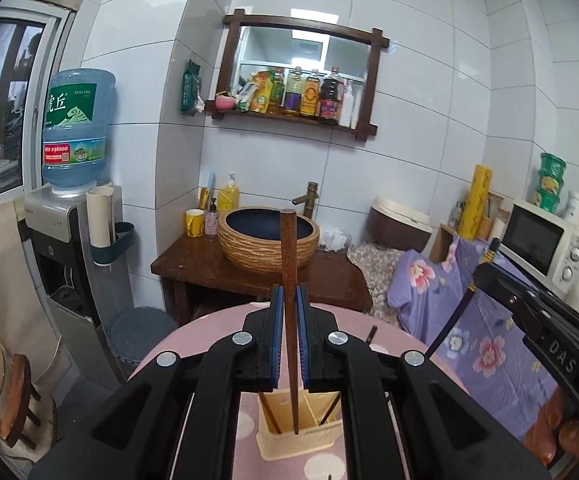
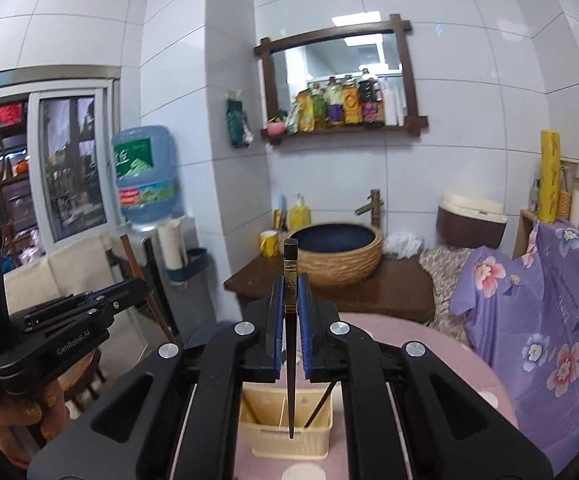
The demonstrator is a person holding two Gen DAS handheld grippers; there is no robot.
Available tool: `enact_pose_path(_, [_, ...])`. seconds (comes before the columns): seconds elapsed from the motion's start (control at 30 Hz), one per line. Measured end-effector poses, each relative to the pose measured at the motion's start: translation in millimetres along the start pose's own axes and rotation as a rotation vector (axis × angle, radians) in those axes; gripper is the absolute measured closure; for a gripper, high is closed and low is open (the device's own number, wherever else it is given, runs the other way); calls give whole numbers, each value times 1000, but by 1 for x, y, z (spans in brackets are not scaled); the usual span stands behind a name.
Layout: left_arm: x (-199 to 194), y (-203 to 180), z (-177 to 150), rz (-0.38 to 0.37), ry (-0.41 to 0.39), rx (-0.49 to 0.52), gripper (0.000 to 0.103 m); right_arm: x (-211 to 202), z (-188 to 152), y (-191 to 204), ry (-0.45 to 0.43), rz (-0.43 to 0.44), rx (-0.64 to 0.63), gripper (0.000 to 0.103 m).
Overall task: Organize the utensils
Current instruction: 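Carry both chopsticks to the cream holder and lower them into it, then open both tools to release the chopsticks inside the holder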
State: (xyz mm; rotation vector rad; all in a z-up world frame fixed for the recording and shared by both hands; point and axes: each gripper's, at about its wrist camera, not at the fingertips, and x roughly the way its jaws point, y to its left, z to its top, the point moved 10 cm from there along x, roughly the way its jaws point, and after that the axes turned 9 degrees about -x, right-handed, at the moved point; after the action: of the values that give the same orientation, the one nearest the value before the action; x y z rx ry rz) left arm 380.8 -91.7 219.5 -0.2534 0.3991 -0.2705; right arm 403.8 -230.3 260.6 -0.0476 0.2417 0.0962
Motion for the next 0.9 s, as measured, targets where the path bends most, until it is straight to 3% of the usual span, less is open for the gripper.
enact_pose_path(0.17, [35, 3, -8, 13, 12, -36, 95, 34, -15, -12, 0, -86, 21, 95])
enact_pose_path(0.53, [77, 24, -80, 52, 123, -42, 95, 91, -111, -11, 197, -51, 65, 95])
enact_pose_path(0.9, [93, 40, -125, 75, 199, -47, 95, 98, -148, -17, 254, -38, 99, 95])
